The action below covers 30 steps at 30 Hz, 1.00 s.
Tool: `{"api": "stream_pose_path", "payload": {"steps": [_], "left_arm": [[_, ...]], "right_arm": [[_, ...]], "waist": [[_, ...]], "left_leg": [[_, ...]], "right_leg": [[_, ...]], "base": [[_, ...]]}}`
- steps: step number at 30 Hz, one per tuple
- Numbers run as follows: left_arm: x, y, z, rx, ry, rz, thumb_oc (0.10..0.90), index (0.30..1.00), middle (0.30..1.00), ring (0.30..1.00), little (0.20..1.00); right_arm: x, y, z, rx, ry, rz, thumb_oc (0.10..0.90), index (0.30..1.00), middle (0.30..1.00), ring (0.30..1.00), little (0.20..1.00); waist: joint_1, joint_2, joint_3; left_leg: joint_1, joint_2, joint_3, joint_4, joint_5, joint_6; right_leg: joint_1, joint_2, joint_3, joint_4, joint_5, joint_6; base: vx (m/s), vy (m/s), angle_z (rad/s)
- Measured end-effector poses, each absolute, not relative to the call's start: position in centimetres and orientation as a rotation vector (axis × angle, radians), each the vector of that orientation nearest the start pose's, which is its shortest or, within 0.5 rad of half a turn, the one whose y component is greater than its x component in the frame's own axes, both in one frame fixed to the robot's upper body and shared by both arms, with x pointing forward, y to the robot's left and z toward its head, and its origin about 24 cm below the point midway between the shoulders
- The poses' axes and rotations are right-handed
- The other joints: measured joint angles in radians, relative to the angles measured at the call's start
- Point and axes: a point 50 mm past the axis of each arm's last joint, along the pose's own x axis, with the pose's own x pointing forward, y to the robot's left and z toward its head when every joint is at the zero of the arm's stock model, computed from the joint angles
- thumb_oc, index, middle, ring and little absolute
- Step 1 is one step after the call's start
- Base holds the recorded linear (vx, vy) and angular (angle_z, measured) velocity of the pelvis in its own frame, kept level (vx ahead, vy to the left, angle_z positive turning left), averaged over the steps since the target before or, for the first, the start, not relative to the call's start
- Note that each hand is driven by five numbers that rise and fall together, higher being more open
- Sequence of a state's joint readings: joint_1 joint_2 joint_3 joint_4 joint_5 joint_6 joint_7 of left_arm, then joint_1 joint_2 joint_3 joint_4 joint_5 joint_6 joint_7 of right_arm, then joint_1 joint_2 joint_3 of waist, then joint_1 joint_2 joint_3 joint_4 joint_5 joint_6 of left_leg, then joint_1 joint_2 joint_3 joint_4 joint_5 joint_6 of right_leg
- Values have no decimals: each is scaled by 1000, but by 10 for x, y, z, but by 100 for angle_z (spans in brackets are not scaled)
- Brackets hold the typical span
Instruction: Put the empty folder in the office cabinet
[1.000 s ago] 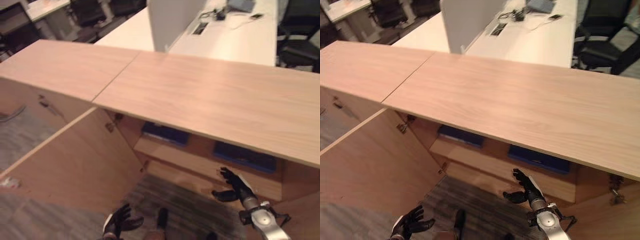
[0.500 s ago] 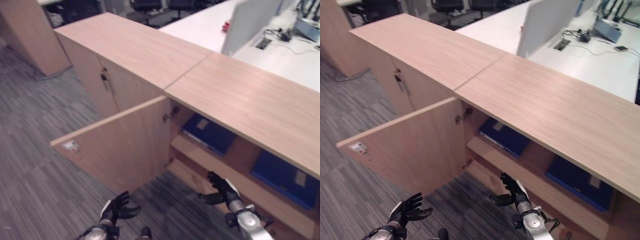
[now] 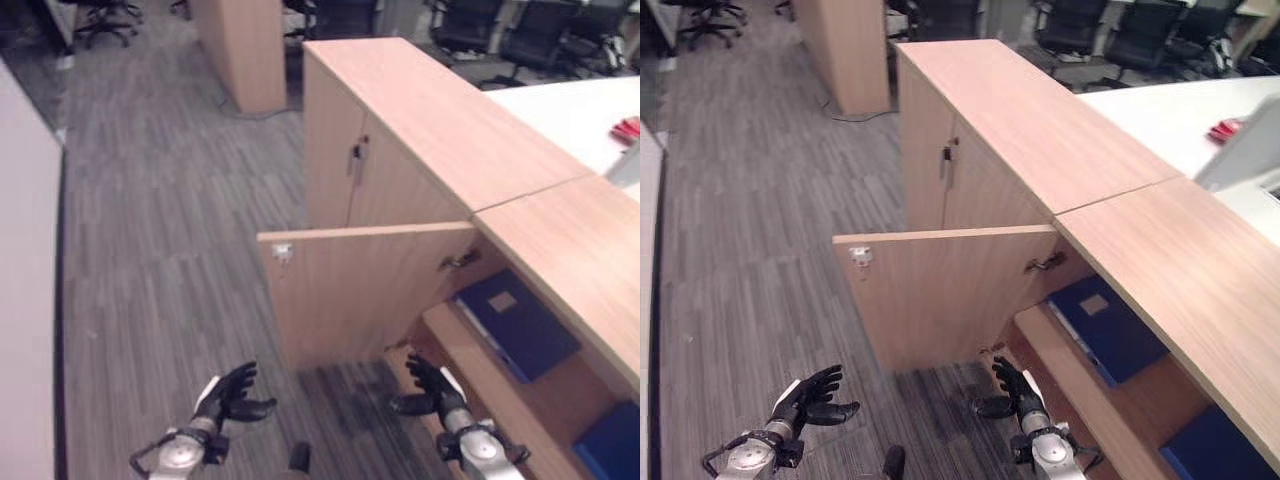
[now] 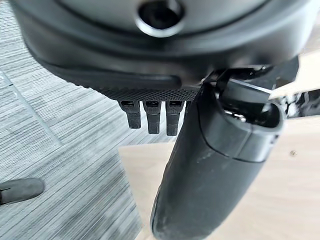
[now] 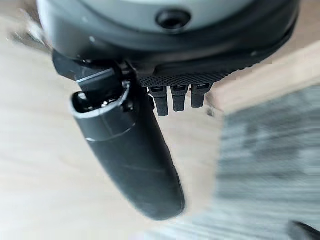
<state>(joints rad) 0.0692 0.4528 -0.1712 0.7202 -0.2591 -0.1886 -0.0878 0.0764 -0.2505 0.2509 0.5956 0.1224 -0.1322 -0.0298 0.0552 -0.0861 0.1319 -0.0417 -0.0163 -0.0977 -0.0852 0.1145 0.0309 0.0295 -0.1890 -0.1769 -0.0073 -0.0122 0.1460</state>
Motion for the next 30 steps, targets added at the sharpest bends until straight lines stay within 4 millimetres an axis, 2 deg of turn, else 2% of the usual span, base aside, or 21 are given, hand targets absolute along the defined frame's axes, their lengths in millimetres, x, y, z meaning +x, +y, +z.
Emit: {"api": "stream_pose_path", "payload": {"steps": [1,3,5,10,16,17,21,23,26,30], "left_arm": [[164,255,-92,184,640,-13,800,900,900,900,900],[152,251,-98,165,667,-14,800,900,900,900,900],[140,250,-102,154,692,-11,800,900,900,900,900],[140,243,-103,126,680,-9,800,900,900,900,900],[162,244,-83,112,558,6,800,900,900,900,900],[167,247,-80,120,543,22,800,900,900,900,900],[180,252,-71,128,498,56,800,900,900,900,900],[196,258,-60,155,447,80,800,900,900,900,900],[212,275,-45,220,409,100,800,900,900,900,900],[238,309,-12,316,335,176,800,900,900,900,900]], "right_arm": [[182,-189,-93,-200,579,85,800,900,900,900,900],[182,-190,-93,-187,584,81,800,900,900,900,900],[180,-192,-94,-189,588,76,800,900,900,900,900],[174,-201,-93,-198,595,57,800,900,900,900,900],[170,-203,-95,-192,607,52,800,900,900,900,900],[170,-203,-95,-192,608,53,800,900,900,900,900],[171,-204,-95,-194,607,55,800,900,900,900,900],[170,-205,-95,-203,611,70,800,900,900,900,900],[170,-206,-94,-221,615,95,800,900,900,900,900],[168,-207,-96,-237,628,120,800,900,900,900,900]], "waist": [[-3,23,-3],[5,36,-4],[3,37,-4],[1,35,-10],[-1,39,-16],[-13,42,-27],[-29,51,-40],[-40,55,-53],[-58,54,-60],[-88,53,-64]], "left_leg": [[-1,9,17,0,-5,-24],[3,24,33,0,-6,-35],[15,36,26,0,-12,-49],[32,47,7,0,-9,-61],[45,48,-1,0,-9,-64],[45,48,-1,0,-15,-72],[47,50,5,0,-19,-67],[54,52,19,0,-20,-66],[62,56,38,0,-22,-67],[72,61,66,-1,-23,-70]], "right_leg": [[20,7,-6,-34,24,-22],[44,22,-8,-71,42,-23],[62,38,-10,-83,45,-24],[89,48,-37,-86,40,-38],[106,50,-53,-86,36,-42],[106,50,-51,-86,35,-43],[104,51,-47,-86,36,-44],[102,51,-27,-86,37,-46],[101,52,-17,-86,38,-45],[97,53,11,-86,46,-46]], "base": [[81,-33,28],[64,-27,5],[59,-35,5],[34,-42,11],[30,-36,4],[38,-21,-2],[35,2,-6],[38,11,-18],[25,17,-18],[22,14,-22]]}}
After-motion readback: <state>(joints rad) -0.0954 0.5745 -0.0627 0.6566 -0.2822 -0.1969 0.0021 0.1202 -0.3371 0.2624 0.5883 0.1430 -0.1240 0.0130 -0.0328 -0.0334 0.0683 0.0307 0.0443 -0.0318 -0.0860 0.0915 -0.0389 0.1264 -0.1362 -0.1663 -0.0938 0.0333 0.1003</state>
